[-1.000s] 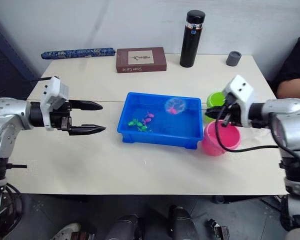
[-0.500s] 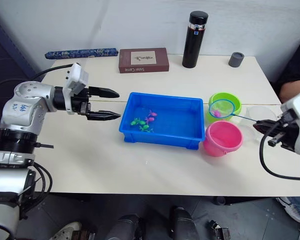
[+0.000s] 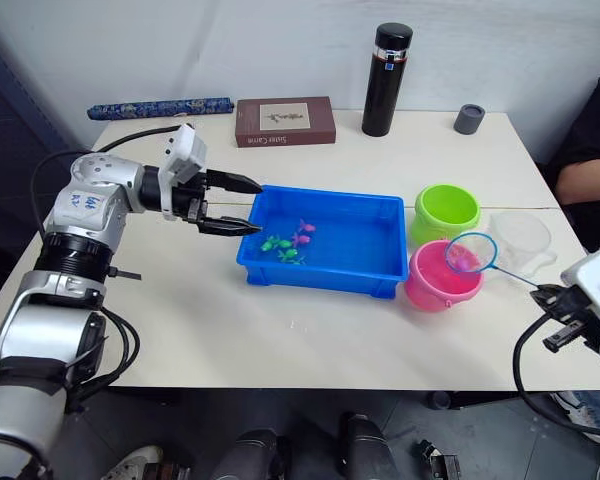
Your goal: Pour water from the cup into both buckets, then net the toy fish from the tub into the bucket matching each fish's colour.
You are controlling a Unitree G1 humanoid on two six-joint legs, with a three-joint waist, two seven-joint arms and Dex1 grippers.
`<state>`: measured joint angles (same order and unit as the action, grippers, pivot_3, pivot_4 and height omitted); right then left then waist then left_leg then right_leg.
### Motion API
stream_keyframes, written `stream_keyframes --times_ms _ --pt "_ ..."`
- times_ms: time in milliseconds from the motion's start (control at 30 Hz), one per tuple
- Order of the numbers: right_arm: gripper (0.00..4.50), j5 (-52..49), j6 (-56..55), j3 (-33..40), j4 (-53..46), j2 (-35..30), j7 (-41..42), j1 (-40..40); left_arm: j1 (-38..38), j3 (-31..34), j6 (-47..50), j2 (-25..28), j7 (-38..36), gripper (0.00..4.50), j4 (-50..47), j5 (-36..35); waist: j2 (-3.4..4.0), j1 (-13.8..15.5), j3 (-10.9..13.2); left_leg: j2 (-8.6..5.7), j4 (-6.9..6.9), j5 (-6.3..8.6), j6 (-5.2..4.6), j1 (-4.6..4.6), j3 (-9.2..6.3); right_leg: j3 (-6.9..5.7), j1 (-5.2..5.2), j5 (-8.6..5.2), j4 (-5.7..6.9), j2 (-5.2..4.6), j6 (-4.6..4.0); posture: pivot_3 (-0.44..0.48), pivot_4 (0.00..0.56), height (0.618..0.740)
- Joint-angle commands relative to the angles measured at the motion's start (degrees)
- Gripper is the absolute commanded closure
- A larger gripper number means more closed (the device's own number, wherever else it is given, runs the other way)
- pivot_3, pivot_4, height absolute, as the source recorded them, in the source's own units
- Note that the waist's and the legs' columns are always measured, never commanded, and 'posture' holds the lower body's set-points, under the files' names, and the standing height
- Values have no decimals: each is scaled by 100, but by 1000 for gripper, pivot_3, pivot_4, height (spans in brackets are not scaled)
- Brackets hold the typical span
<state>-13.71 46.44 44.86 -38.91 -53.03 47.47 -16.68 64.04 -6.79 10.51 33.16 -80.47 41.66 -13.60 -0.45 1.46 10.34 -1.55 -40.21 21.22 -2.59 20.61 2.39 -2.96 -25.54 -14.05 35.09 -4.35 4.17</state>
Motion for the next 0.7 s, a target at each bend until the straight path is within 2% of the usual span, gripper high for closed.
stream_keyframes --times_ms 33,167,433,700 --pt "4500 551 -633 -178 -336 10 -349 -127 199 84 -191 -65 -113 56 141 59 0 1 0 0 0 0 0 0 0 0 0 0 0 0 0 0 150 740" --pt "4500 956 -1025 -282 -486 -22 -401 -378 246 104 -274 -117 -162 56 271 105 0 1 0 -1 0 0 -1 1 0 -1 0 0 -1 1 0 0 150 740" --pt "4500 2370 -2259 -296 -483 -290 -422 -908 260 115 -321 -150 -224 56 310 111 -1 2 0 -5 -1 -1 -7 0 1 1 3 2 -2 1 3 0 150 740" --pt "4500 3323 -3227 -456 -479 -171 -530 -980 191 116 -249 -172 -312 56 134 49 -1 -1 0 -6 -1 -1 -8 0 1 1 3 2 -1 3 3 0 150 740"
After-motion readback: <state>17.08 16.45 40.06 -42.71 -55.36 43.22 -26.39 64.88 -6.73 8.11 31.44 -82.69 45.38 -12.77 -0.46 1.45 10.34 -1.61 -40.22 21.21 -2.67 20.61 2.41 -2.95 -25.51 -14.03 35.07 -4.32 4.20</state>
